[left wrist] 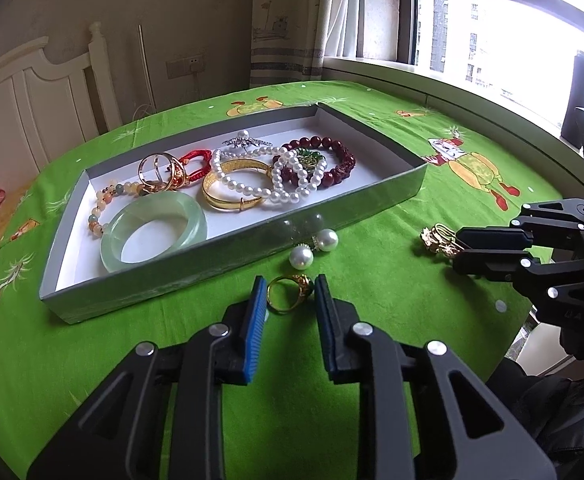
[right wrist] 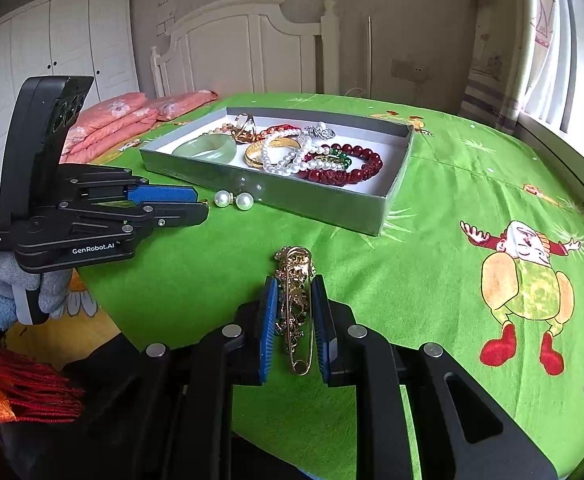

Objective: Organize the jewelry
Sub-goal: 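Carry the gold pin toward the box with right tool while left tool grasps a gold ring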

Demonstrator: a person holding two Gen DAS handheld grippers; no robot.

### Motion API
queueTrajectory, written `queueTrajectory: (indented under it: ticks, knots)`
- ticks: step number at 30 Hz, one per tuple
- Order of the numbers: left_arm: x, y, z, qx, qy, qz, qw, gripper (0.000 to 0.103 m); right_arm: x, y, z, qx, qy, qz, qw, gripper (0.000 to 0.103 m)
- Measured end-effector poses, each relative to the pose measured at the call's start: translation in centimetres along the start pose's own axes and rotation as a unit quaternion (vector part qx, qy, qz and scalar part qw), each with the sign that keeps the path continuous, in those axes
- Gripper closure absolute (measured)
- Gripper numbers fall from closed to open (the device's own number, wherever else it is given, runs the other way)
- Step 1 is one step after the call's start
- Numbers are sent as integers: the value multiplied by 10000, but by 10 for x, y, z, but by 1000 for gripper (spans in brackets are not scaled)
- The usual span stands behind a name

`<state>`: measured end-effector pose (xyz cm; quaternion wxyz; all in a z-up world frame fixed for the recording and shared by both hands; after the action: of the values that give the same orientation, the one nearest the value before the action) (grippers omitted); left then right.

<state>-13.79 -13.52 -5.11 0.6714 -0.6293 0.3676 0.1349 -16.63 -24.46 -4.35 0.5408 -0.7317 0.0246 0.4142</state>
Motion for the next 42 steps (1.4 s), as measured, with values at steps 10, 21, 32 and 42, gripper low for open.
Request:
queueTrajectory:
  ticks: [10, 21, 32, 42]
  knots:
    - [-9, 6, 6, -22, -19, -6, 10000, 91, 1, -1, 1, 60, -27, -5, 10000, 85]
    - [-10, 0, 11, -72, -211, -107, 9997, 51, 1, 0, -1, 169, -146, -17, 9997, 85]
    - [1, -1, 13, -44, -65, 18, 10000, 78, 1, -1, 2, 109, -102, -54, 9999, 85]
    - [-7, -4, 8, 58, -138, -101, 9998, 78, -6, -8, 4, 114, -93, -205, 9997, 85]
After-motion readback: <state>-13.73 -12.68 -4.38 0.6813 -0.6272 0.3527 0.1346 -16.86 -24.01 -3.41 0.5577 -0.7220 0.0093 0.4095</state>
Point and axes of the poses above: each gripper's, at about its wrist camera, not at the fingertips, and x roughly the way its jaws point, z to its left, y to its underside, the point moved 6 cm from there along x, roughly the way its jaws point, and after that the axes turned 8 degrees about -x, right-handed, at the moved point
